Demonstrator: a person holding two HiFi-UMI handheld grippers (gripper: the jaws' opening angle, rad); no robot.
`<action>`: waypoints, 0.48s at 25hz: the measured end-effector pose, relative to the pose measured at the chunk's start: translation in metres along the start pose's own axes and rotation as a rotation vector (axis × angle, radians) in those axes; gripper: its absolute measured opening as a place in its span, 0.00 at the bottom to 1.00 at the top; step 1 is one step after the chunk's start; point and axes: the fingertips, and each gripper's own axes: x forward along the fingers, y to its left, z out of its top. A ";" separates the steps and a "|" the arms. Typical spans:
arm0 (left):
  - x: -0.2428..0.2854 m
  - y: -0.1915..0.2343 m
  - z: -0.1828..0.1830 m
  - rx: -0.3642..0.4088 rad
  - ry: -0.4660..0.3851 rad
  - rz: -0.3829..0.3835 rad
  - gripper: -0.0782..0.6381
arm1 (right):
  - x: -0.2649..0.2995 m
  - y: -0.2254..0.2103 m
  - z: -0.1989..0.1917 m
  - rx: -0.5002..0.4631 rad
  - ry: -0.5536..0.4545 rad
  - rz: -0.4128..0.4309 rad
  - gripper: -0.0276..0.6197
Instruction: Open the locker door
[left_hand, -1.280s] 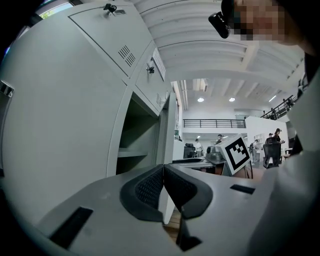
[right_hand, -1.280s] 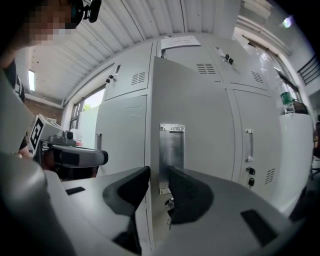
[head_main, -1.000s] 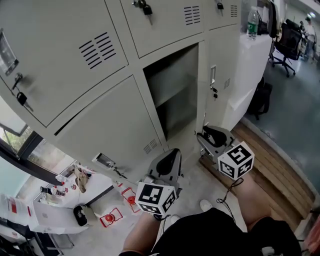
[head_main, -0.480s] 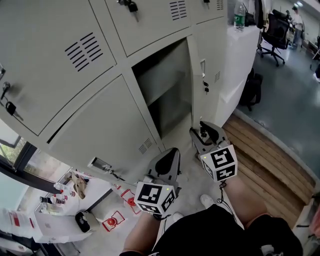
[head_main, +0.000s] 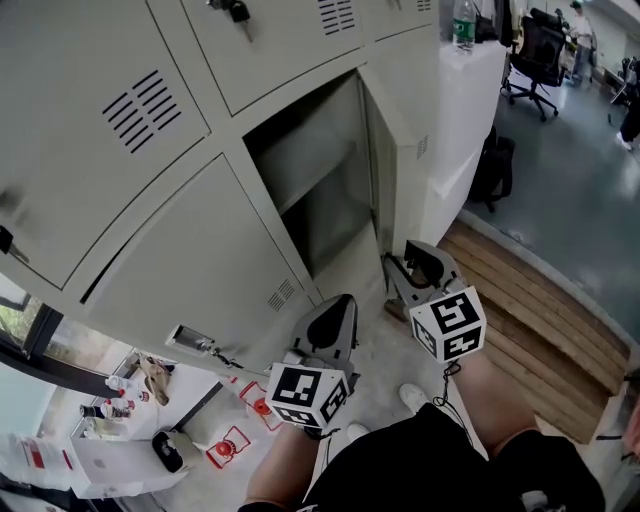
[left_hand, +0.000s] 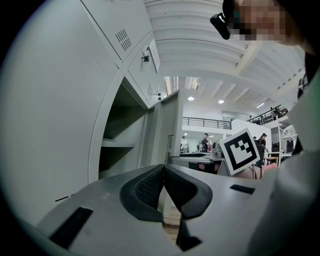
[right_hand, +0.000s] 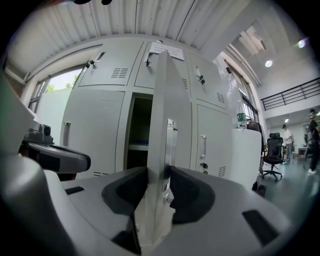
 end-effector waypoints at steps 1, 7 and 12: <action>0.002 -0.001 0.000 0.000 0.001 -0.005 0.13 | -0.002 -0.002 -0.001 0.002 0.000 -0.002 0.34; 0.019 -0.010 -0.001 0.000 0.005 -0.029 0.13 | -0.014 -0.027 -0.006 0.014 0.003 -0.035 0.32; 0.035 -0.018 0.000 0.002 0.004 -0.046 0.13 | -0.023 -0.052 -0.010 0.024 0.010 -0.067 0.30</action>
